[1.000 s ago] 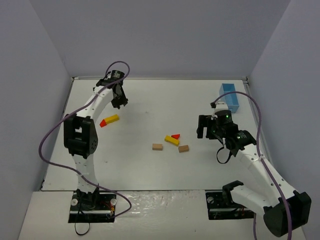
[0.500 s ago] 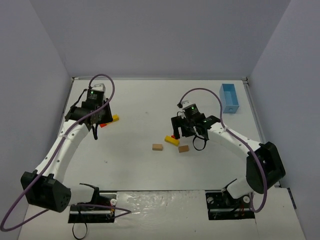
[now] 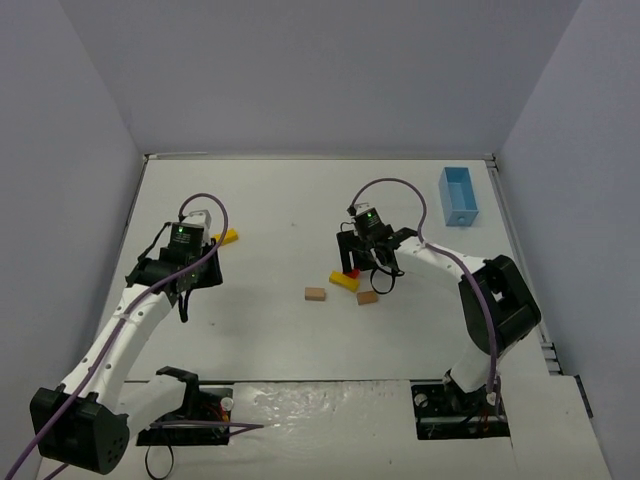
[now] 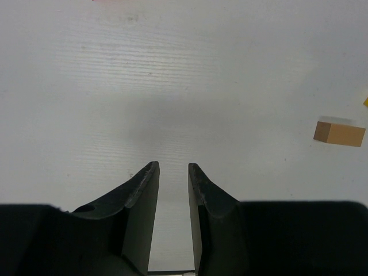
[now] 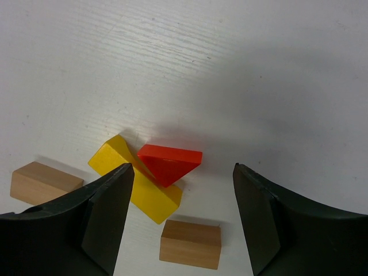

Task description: Build the wood block tower

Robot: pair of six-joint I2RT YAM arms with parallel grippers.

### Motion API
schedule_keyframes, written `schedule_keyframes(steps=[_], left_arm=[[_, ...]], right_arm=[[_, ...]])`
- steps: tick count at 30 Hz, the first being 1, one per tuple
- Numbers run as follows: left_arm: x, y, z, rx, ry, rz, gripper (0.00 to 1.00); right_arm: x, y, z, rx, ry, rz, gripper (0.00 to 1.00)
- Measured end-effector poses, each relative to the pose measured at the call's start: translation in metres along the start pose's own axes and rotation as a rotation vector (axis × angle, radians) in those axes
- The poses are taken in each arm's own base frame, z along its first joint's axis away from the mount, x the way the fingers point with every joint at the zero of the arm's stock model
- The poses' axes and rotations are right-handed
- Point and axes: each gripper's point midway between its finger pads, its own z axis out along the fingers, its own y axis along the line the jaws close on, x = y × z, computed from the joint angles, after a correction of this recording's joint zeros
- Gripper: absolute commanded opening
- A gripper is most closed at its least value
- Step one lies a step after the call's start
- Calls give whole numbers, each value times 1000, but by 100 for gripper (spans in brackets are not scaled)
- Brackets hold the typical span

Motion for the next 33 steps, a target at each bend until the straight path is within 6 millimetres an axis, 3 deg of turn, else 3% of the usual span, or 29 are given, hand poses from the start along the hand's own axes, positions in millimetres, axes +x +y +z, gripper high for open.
schedule_keyframes(steps=[11, 20, 33], left_arm=[[1, -4, 5, 27, 12, -6, 24], [3, -10, 5, 57, 20, -5, 24], [-2, -43, 3, 246, 13, 41, 24]], right_arm=[[4, 3, 14, 1, 10, 33, 64], [16, 24, 14, -25, 13, -7, 68], [22, 46, 12, -36, -7, -53, 74]])
